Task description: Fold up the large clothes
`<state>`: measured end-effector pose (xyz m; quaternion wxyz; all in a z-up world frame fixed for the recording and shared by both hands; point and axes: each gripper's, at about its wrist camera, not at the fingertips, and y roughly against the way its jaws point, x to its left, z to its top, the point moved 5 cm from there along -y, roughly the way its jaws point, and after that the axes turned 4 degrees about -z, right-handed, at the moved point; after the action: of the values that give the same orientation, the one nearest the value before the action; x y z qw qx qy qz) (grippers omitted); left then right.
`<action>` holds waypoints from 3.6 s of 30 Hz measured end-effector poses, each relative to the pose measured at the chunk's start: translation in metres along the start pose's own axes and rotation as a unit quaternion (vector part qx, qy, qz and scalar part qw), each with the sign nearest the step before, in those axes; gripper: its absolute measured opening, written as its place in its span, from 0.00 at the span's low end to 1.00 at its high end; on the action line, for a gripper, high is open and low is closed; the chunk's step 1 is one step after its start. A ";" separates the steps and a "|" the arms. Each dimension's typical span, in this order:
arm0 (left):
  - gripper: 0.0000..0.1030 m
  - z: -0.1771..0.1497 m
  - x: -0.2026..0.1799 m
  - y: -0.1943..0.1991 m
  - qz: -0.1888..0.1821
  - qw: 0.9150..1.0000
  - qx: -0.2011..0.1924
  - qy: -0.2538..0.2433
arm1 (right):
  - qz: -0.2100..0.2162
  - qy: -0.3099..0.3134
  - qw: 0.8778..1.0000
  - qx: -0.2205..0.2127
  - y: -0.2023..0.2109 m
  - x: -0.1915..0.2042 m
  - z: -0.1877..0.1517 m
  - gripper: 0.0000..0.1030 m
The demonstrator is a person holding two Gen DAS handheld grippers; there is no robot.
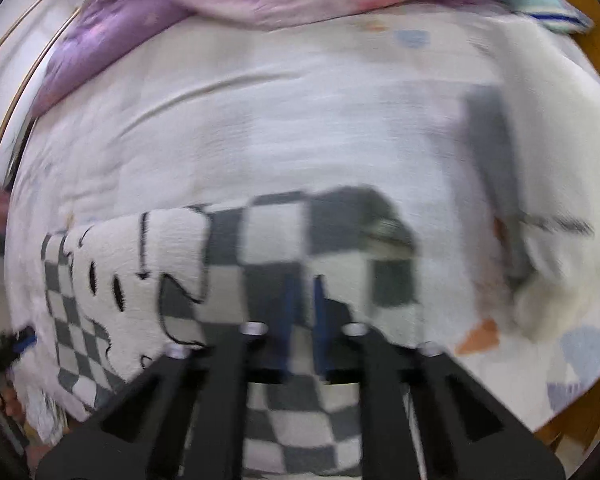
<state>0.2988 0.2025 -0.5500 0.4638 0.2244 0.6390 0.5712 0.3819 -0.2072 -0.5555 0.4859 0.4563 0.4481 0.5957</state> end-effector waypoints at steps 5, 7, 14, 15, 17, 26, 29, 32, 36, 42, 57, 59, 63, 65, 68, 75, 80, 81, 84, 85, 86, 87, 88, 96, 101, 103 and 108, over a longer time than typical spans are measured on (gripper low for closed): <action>0.55 -0.001 -0.001 -0.059 0.041 0.997 0.057 -0.011 | -0.064 0.022 0.996 0.054 -0.065 -0.012 -0.012 0.00; 0.55 -0.005 -0.001 -0.070 0.045 0.997 0.061 -0.016 | -0.064 0.018 0.996 0.065 -0.080 -0.015 -0.011 0.00; 0.67 -0.001 0.009 -0.033 -0.004 1.000 0.018 0.015 | -0.011 0.004 1.000 0.027 -0.017 0.037 0.014 0.00; 0.69 0.000 0.014 -0.028 -0.007 1.000 0.013 0.017 | 0.027 0.013 0.999 0.018 -0.010 0.062 0.016 0.00; 0.69 -0.002 0.022 -0.024 -0.006 1.000 0.013 0.022 | 0.061 0.042 0.997 0.017 -0.008 0.104 0.019 0.00; 0.73 -0.032 0.072 -0.043 0.023 0.996 0.058 0.062 | 0.010 0.062 0.998 0.024 -0.096 0.167 0.021 0.00; 0.75 -0.042 0.081 -0.047 0.018 0.996 0.064 0.066 | 0.011 0.047 0.998 0.031 -0.101 0.162 0.028 0.00; 0.75 -0.054 0.093 -0.052 0.001 0.993 0.080 0.087 | 0.023 0.028 0.999 0.036 -0.090 0.156 0.024 0.00; 0.77 -0.061 0.107 -0.054 -0.018 0.991 0.086 0.103 | 0.044 -0.001 0.997 0.064 -0.064 0.143 -0.012 0.00; 0.77 -0.066 0.111 -0.053 -0.025 0.992 0.097 0.082 | 0.059 -0.039 0.994 0.088 -0.088 0.126 -0.059 0.00; 0.79 -0.116 0.113 -0.066 -0.071 0.984 0.127 0.100 | 0.061 -0.058 0.991 0.106 -0.064 0.113 -0.136 0.00; 0.80 -0.124 0.117 -0.068 -0.078 0.983 0.130 0.105 | 0.059 -0.052 0.992 0.099 -0.066 0.111 -0.136 0.00; 0.80 -0.132 0.129 -0.068 -0.089 0.981 0.132 0.111 | 0.049 -0.054 0.991 0.115 -0.058 0.113 -0.156 0.00; 0.80 -0.138 0.136 -0.065 -0.098 0.979 0.132 0.121 | 0.056 -0.067 0.989 0.122 -0.058 0.111 -0.178 0.00; 0.80 -0.148 0.145 -0.060 -0.111 0.976 0.129 0.137 | 0.058 -0.066 0.988 0.127 -0.062 0.105 -0.204 0.00; 0.80 -0.160 0.156 -0.057 -0.120 0.974 0.118 0.149 | 0.067 -0.032 0.992 0.098 -0.070 0.103 -0.208 0.00; 0.82 -0.170 0.161 -0.061 -0.128 0.975 0.112 0.142 | 0.080 -0.030 0.992 0.090 -0.062 0.109 -0.223 0.00; 0.81 -0.172 0.162 -0.060 -0.129 0.976 0.112 0.134 | 0.076 -0.024 0.993 0.084 -0.060 0.110 -0.227 0.00; 0.65 -0.176 0.162 -0.056 -0.123 0.978 0.118 0.123 | 0.069 -0.022 0.995 0.068 -0.054 0.117 -0.231 0.00; 0.57 -0.175 0.158 -0.053 -0.132 0.977 0.119 0.119 | 0.066 -0.022 0.996 0.064 -0.050 0.126 -0.235 0.01; 0.42 -0.167 0.150 -0.050 -0.144 0.975 0.121 0.116 | 0.064 -0.020 0.996 0.058 -0.047 0.129 -0.236 0.03; 0.33 -0.166 0.142 -0.048 -0.146 0.976 0.123 0.105 | 0.053 -0.011 0.997 0.047 -0.042 0.137 -0.237 0.04; 0.28 -0.165 0.138 -0.044 -0.148 0.977 0.124 0.093 | 0.047 0.001 0.998 0.035 -0.038 0.146 -0.237 0.12; 0.22 -0.151 0.128 -0.024 -0.192 0.964 0.172 0.070 | 0.071 0.197 0.972 -0.109 0.024 0.281 -0.287 0.60; 0.22 -0.142 0.117 -0.011 -0.214 0.955 0.202 0.042 | 0.051 0.262 0.950 -0.163 0.038 0.315 -0.298 0.66; 0.22 -0.142 0.114 -0.011 -0.220 0.951 0.211 0.042 | 0.036 0.287 0.940 -0.179 0.029 0.334 -0.291 0.69; 0.21 -0.139 0.109 -0.014 -0.232 0.944 0.231 0.041 | -0.027 0.336 0.921 -0.196 -0.002 0.349 -0.285 0.73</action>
<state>0.1330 0.2153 -0.6109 0.4923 0.1477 0.8062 0.2931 0.0640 0.1122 -0.5715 0.4022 0.1124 0.4717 0.7766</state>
